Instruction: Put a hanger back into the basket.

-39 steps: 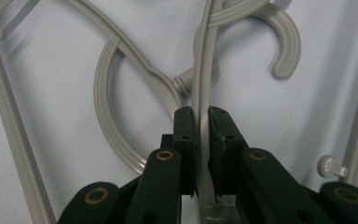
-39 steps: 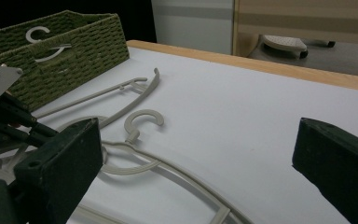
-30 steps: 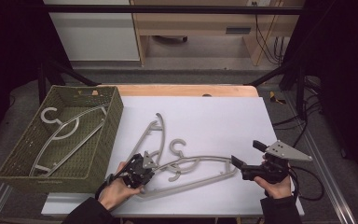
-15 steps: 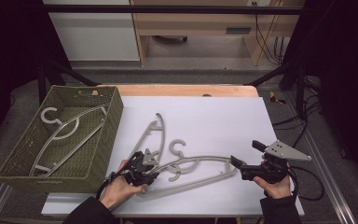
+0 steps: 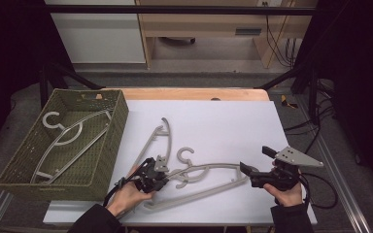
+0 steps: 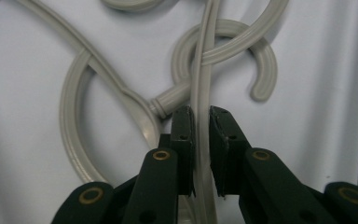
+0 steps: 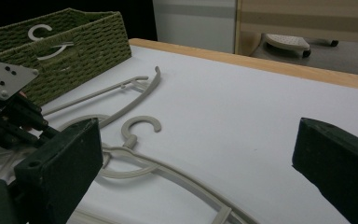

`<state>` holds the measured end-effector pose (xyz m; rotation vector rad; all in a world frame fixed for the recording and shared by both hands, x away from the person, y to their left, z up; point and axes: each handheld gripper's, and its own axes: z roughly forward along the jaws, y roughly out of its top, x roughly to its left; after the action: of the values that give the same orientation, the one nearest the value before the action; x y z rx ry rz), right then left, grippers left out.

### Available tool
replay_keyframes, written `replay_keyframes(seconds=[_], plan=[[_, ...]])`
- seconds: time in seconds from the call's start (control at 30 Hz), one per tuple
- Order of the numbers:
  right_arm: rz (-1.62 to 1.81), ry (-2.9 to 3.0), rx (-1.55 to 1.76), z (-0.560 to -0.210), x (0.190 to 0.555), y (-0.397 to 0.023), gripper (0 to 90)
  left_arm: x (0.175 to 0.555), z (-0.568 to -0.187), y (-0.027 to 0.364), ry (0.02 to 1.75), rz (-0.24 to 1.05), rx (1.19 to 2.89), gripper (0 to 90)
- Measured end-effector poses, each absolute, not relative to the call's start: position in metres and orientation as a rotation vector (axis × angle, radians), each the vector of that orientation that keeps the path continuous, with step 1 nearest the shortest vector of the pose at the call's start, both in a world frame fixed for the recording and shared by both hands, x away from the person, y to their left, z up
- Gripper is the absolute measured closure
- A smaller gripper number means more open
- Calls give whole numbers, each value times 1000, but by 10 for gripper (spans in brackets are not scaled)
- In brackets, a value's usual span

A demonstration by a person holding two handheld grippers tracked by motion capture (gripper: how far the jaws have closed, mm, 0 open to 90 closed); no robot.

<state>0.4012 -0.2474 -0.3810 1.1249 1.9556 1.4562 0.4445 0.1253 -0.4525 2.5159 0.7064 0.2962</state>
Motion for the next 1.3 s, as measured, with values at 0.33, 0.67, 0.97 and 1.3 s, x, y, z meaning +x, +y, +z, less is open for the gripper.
replay_keyframes(seconds=[0.33, 0.67, 0.97, 1.3], plan=[[1456, 1955, 1124, -381, 401, -247, 18, 444, -457, 120, 749, 260, 2537, 792], [1456, 1958, 1128, -381, 401, -246, 18, 439, -456, 115, 794, 287, 2530, 821], [1458, 1962, 1127, -381, 401, -248, 18, 429, -439, 125, 782, 286, 2430, 823], [1463, 1950, 1127, -380, 400, -250, 19, 424, -408, 149, 831, 362, 2325, 823]])
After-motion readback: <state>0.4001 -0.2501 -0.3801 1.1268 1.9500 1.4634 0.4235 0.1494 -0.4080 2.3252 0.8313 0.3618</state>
